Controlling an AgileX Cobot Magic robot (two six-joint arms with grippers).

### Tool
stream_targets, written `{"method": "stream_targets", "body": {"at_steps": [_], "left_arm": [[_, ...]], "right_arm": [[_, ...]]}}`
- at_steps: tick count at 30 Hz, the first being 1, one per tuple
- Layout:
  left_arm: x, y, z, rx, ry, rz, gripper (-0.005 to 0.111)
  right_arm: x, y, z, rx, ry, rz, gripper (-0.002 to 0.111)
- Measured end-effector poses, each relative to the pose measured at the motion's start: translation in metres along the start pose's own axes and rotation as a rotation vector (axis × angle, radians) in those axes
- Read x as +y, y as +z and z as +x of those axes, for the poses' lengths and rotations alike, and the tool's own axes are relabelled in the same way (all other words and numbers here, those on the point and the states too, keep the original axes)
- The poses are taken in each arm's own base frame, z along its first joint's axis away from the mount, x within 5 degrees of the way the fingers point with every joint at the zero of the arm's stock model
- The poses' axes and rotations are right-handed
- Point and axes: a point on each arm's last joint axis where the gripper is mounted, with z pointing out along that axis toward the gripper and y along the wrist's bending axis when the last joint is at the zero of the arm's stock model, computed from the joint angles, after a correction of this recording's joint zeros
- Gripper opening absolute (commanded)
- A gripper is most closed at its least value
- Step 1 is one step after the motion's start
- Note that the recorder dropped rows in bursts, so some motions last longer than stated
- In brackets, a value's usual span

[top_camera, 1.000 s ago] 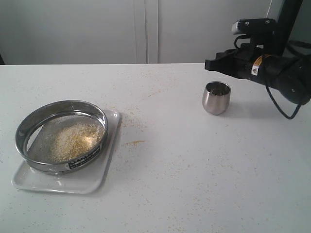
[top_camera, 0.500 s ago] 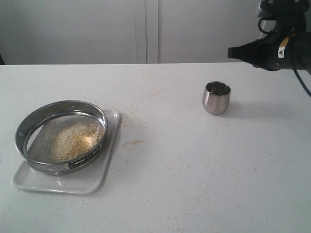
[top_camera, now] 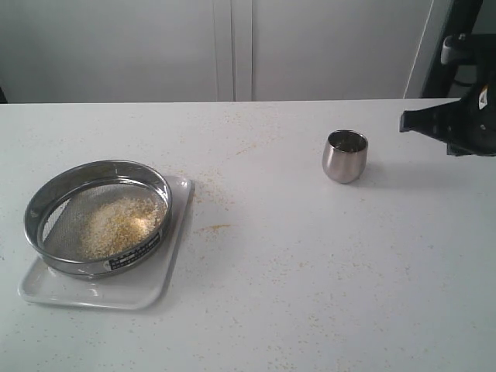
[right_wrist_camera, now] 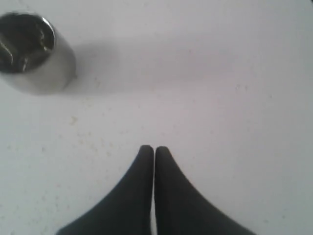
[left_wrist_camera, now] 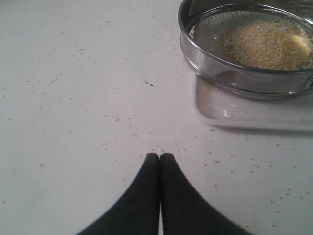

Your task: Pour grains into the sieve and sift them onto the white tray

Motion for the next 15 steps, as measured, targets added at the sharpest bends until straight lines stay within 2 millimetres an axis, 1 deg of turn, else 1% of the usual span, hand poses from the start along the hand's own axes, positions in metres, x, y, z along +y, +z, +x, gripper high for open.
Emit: {"method": "stream_targets", "body": {"at_steps": [6,15], "left_arm": [[0.000,0.000,0.000,0.000,0.000,0.000,0.000],[0.000,0.000,0.000,0.000,0.000,0.000,0.000]], "right_arm": [[0.007,-0.001,0.014,0.155,-0.061,-0.079,0.000],[0.019,-0.006,0.028,0.299,-0.153,-0.239,0.000]]}}
